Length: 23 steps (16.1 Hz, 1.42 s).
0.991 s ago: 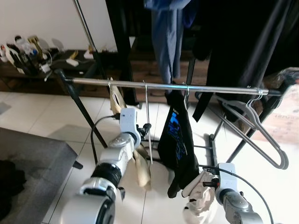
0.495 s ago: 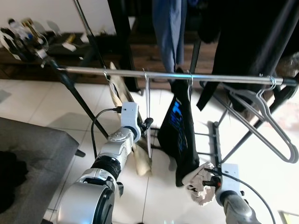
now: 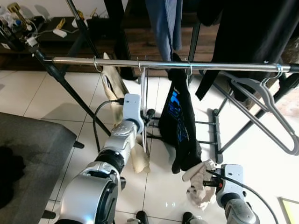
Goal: Hang hanger
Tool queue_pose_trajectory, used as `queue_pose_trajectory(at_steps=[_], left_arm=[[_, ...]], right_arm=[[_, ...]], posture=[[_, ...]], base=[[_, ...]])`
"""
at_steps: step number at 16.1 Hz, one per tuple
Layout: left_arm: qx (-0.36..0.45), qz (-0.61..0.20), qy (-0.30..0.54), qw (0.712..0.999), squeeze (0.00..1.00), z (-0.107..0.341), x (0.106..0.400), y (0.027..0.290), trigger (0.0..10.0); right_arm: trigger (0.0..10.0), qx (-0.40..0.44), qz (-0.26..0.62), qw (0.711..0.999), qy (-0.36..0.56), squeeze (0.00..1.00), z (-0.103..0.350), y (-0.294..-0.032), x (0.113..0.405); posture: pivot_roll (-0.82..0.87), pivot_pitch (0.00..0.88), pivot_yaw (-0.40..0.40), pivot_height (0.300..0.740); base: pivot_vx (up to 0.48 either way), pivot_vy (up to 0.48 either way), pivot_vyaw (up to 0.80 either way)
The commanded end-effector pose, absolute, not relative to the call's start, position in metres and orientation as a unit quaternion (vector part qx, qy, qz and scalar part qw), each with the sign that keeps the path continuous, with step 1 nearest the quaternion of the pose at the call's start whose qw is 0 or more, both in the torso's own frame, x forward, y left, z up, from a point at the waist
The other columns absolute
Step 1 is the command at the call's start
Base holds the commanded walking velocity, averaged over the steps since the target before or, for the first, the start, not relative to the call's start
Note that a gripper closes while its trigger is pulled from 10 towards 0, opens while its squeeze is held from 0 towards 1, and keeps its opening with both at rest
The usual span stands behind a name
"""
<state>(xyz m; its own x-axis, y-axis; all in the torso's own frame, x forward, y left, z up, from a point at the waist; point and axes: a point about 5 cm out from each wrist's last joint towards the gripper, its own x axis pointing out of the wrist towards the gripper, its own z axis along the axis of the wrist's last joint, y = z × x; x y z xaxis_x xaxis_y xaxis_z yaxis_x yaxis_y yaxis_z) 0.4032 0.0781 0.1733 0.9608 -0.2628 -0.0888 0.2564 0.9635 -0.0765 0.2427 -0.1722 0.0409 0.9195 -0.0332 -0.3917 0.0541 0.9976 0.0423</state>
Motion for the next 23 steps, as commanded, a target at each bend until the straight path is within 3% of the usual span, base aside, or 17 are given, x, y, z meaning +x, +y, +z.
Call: queue_pose_trajectory(at_steps=[1, 14, 23], left_arm=[[-0.026, -0.134, 0.042, 0.990, 0.00, 0.1793, 0.4050, 0.0747, 0.0], [-0.025, -0.110, 0.021, 0.993, 0.00, 0.1833, 0.4060, 0.0771, 0.0], [-0.001, -0.100, 0.005, 0.995, 0.00, 0.1848, 0.4060, 0.0804, 0.0]], right_arm=[[0.0, 0.033, -0.018, 0.976, 0.213, 0.00, 0.0364, -0.1678, 0.2342], [0.0, 0.043, -0.016, 0.975, 0.217, 0.00, 0.0359, -0.1642, 0.2255], [0.0, 0.043, -0.019, 0.974, 0.223, 0.00, 0.0301, -0.1664, 0.2304]], posture=[[-0.19, 0.344, 0.119, 0.740], [-0.20, 0.357, 0.118, 0.740], [-0.20, 0.313, 0.116, 0.740]], base=[[0.000, 0.000, 0.00], [0.000, 0.000, 0.00], [0.000, 0.000, 0.00]])
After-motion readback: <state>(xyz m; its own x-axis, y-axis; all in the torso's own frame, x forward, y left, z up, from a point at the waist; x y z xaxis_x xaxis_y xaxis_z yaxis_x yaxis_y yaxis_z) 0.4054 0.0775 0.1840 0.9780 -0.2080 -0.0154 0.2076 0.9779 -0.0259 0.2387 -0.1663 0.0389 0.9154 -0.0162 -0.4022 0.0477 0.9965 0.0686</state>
